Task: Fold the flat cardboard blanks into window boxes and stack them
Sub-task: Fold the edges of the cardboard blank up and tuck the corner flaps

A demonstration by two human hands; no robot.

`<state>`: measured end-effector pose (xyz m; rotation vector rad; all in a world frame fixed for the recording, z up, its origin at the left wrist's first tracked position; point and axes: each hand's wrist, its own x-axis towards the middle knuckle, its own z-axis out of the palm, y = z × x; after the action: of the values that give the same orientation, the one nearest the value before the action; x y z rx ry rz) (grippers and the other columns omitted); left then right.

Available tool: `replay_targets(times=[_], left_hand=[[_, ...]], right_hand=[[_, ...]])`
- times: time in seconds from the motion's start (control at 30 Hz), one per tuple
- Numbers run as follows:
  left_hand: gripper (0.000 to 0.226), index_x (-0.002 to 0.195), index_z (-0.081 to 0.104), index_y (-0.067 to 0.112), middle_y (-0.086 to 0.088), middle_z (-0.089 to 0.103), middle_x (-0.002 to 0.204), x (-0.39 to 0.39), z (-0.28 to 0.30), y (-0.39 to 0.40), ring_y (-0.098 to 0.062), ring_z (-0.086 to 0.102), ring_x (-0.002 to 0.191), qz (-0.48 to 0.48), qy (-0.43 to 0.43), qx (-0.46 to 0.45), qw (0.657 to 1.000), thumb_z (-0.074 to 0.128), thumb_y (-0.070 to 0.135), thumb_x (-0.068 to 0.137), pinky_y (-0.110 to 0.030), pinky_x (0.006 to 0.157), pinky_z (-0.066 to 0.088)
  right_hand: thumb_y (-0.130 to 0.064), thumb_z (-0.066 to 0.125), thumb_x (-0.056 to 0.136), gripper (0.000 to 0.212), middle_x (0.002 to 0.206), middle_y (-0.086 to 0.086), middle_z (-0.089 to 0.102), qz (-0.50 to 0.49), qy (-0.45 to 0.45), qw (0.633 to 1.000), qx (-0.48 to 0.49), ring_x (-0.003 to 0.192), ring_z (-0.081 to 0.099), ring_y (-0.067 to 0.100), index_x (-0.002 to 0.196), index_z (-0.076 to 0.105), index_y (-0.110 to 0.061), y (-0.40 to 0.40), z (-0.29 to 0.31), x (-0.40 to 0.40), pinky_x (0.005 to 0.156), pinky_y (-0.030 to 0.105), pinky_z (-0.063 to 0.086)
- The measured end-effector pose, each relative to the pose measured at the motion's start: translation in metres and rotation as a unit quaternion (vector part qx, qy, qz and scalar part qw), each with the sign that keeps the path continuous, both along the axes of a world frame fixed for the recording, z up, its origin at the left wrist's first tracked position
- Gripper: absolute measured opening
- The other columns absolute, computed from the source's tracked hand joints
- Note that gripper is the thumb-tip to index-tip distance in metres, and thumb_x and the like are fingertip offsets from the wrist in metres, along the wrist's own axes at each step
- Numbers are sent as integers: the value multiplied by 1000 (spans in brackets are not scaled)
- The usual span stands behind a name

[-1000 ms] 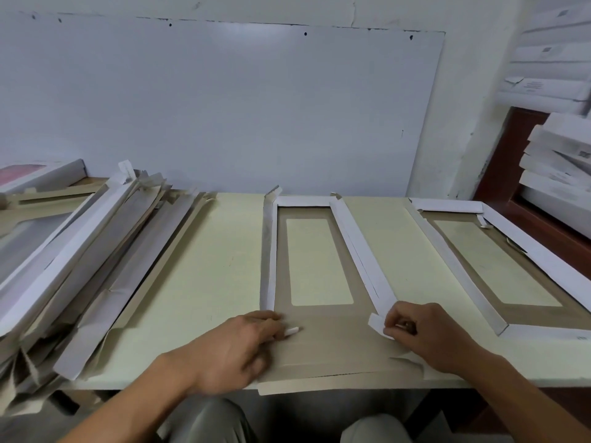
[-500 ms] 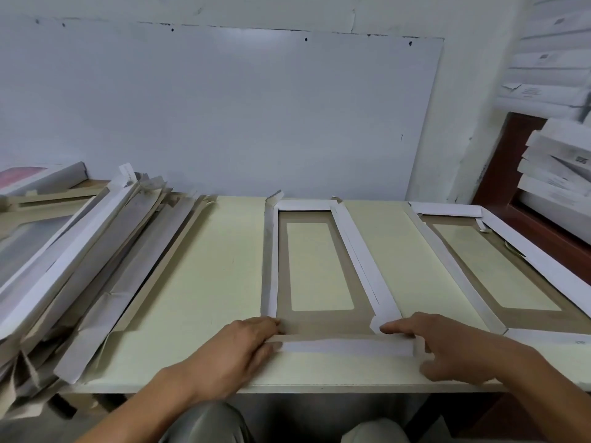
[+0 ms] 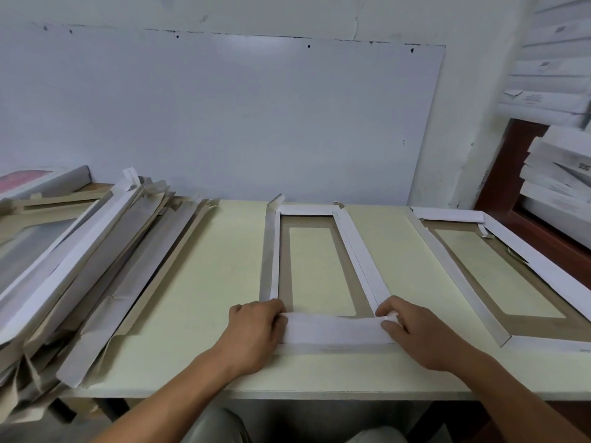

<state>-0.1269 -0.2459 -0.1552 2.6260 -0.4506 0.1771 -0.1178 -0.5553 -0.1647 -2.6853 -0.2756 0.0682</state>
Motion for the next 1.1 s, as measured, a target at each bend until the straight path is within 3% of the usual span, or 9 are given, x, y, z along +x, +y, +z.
replay_targets(times=[0.1,0.27,0.4,0.57,0.63,0.73,0.9,1.0,1.1], left_hand=[[15,94,48,21,2,61,79,10,-2,-6,-20,52,75,19,32,91,995,37,12,91,-37,85,31],[29,109,42,22,0,49,92,16,-1,-14,-24,39,89,33,63,168,983,40,8,84,-39,83,29],[11,100,49,24,6,42,101,17,-6,-11,-19,38,98,26,-4,155,988,41,21,93,-39,91,30],[34,94,48,28,8,56,87,-6,-11,-14,-17,54,84,-95,-35,154,983,26,55,94,-33,86,32],[19,105,47,27,5,53,97,-14,-15,-17,-21,51,90,-137,-53,162,976,38,39,94,-32,76,31],[29,111,47,25,1,50,102,-20,-12,-15,-22,43,90,-158,-54,188,968,39,14,86,-30,72,26],[17,85,38,23,2,47,87,-21,-1,9,-20,40,79,-192,-10,188,963,45,9,76,-34,71,33],[14,77,37,17,2,44,79,-17,5,37,-11,39,77,-237,30,190,952,43,9,68,-33,78,34],[20,77,34,18,3,42,79,-12,11,70,-5,33,81,-242,57,228,941,44,9,62,-30,82,26]], right_hand=[[-33,52,99,11,91,-15,62,-36,-47,998,-12,76,61,10,108,47,-38,7,-5,-2,71,19,53],[-50,64,89,20,93,-19,57,34,-207,976,-62,81,55,7,83,69,-32,9,-9,-9,64,14,45],[-68,39,86,44,91,-24,58,124,-133,975,-128,96,43,2,97,66,-35,-1,-15,-9,83,19,37],[-58,43,94,33,91,-22,54,131,-104,982,-93,97,41,-2,100,65,-34,0,-26,-7,88,19,31],[-58,48,94,32,89,-21,51,131,-106,982,-82,97,39,-4,96,66,-32,5,-26,-9,84,13,27],[-62,50,91,40,93,-17,55,154,-118,976,-95,107,31,-5,94,68,-27,14,-23,-16,83,8,23],[-81,66,61,59,117,-37,45,227,19,973,-29,125,22,-16,112,60,-51,15,3,-25,96,9,24],[-70,69,64,71,131,-43,32,249,36,964,-87,132,11,-19,130,51,-49,4,21,-10,106,11,10],[-51,66,81,52,134,-31,33,228,9,956,-184,130,20,-9,130,50,-46,-6,29,10,110,21,16]])
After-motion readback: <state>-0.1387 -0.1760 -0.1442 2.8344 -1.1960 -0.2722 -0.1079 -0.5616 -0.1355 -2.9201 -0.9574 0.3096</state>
